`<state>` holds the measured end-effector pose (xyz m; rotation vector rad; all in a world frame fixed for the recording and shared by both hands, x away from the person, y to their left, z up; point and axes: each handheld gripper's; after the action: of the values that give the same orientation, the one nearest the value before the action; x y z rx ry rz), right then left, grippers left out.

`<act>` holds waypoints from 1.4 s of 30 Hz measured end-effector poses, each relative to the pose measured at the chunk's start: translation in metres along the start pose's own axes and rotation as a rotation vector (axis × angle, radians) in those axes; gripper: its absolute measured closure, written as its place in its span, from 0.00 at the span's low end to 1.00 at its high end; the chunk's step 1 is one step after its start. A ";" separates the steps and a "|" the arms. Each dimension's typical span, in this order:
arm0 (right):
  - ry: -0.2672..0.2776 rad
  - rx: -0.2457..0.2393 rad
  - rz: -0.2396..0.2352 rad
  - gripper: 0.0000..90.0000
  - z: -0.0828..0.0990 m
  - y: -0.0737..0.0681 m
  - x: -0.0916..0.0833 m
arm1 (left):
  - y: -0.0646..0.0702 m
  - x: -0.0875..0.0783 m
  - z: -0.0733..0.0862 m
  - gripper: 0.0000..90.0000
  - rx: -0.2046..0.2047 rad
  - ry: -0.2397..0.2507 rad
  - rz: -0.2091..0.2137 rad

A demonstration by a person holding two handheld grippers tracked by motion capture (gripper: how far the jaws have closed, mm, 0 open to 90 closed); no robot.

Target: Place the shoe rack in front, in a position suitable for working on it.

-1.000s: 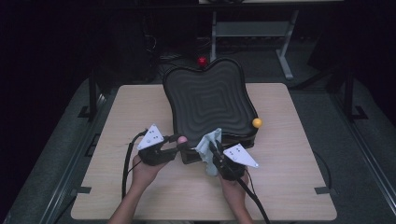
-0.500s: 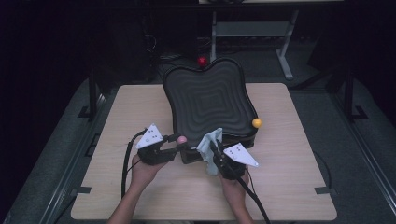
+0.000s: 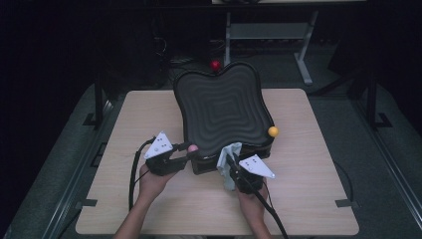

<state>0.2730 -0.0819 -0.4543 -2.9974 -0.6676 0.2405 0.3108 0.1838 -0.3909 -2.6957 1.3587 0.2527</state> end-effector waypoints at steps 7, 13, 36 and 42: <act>-0.131 -0.002 -0.015 0.88 0.010 -0.002 0.015 | 0.000 0.000 0.000 0.67 -0.001 -0.001 -0.002; -0.220 -0.014 -0.072 0.88 0.012 -0.015 0.029 | 0.003 0.003 0.000 0.67 0.001 0.002 -0.001; -0.271 -0.079 -0.029 0.90 0.016 -0.015 0.043 | 0.006 0.005 -0.001 0.67 -0.001 0.000 0.008; -0.266 -0.059 -0.026 0.90 0.016 -0.007 0.040 | 0.007 0.006 -0.001 0.67 0.004 -0.004 0.008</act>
<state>0.3034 -0.0576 -0.4752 -3.0393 -0.7460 0.6380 0.3091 0.1745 -0.3910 -2.6859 1.3677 0.2552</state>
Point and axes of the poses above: each handheld gripper's, and its own axes: x roughly forward along the jaws, z roughly out of its underside, y roughly to its right, and after that the axes turned 10 degrees about y, right-handed
